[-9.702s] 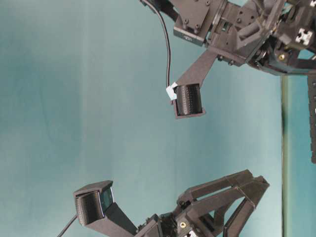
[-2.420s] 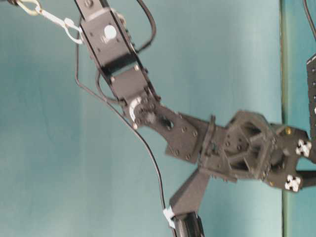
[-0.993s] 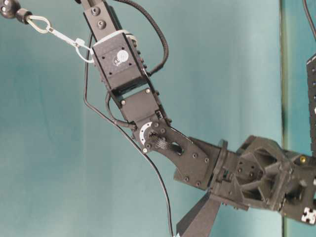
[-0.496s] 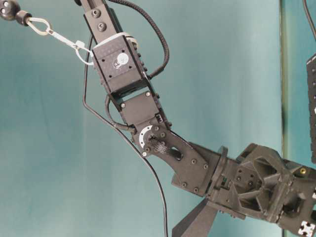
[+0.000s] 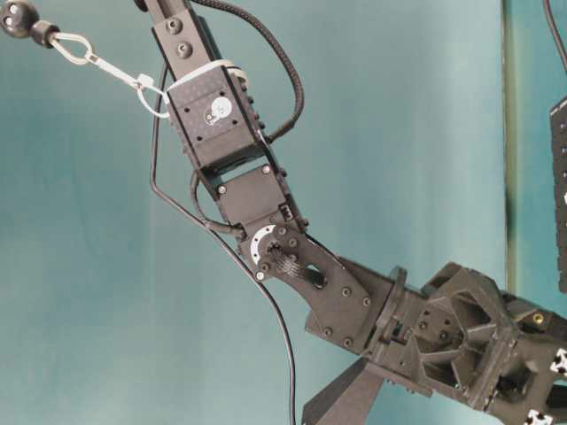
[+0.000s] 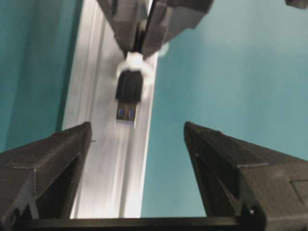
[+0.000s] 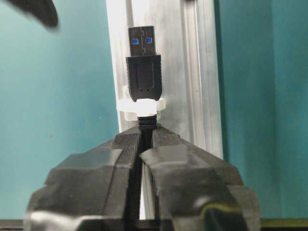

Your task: Pass the USB cable through three rings with both arms.

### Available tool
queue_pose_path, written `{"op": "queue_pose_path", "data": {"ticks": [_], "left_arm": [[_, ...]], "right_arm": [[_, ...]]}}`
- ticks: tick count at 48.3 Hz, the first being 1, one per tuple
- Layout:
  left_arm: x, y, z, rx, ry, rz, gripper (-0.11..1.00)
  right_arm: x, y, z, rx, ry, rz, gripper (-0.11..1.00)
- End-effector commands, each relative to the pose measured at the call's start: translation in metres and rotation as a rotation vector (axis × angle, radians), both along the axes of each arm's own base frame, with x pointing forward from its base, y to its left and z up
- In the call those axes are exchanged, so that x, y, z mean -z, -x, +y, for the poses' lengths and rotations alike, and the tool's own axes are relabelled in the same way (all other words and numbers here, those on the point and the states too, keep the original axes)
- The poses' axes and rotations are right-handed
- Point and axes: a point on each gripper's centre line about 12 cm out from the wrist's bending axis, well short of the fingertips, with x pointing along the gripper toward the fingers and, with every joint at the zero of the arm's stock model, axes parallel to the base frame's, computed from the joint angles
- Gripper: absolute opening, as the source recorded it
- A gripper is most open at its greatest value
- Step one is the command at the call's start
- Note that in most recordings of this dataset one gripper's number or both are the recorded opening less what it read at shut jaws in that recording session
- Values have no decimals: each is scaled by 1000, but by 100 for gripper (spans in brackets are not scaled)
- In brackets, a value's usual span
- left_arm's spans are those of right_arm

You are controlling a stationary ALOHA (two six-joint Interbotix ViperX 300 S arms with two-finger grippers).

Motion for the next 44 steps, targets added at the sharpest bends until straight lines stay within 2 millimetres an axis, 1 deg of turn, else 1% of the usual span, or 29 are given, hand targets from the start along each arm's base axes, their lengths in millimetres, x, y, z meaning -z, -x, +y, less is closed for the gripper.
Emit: {"op": "queue_pose_path", "data": {"ticks": [1,10,14,22,35,44], "left_arm": [[0,-10,0,3,-3,-23,84],[11,-16,0,6,-3,-12,84],[11,-19,0,4,-3,-21,84],[12,-21,1,4,-4,-26,84],[17,-16,1,0,0,-11,84],[18,-4,-1,-2,7,-14,84]], "right_arm": [[-11,-2,1,7,-5,-32,-9],[-13,-3,1,7,-5,-46,-9],[-16,-5,1,8,-6,-62,-9],[-16,-5,1,8,-6,-63,-9],[-16,-5,1,9,-6,-63,-9],[-16,-4,1,10,-7,-62,-9]]}}
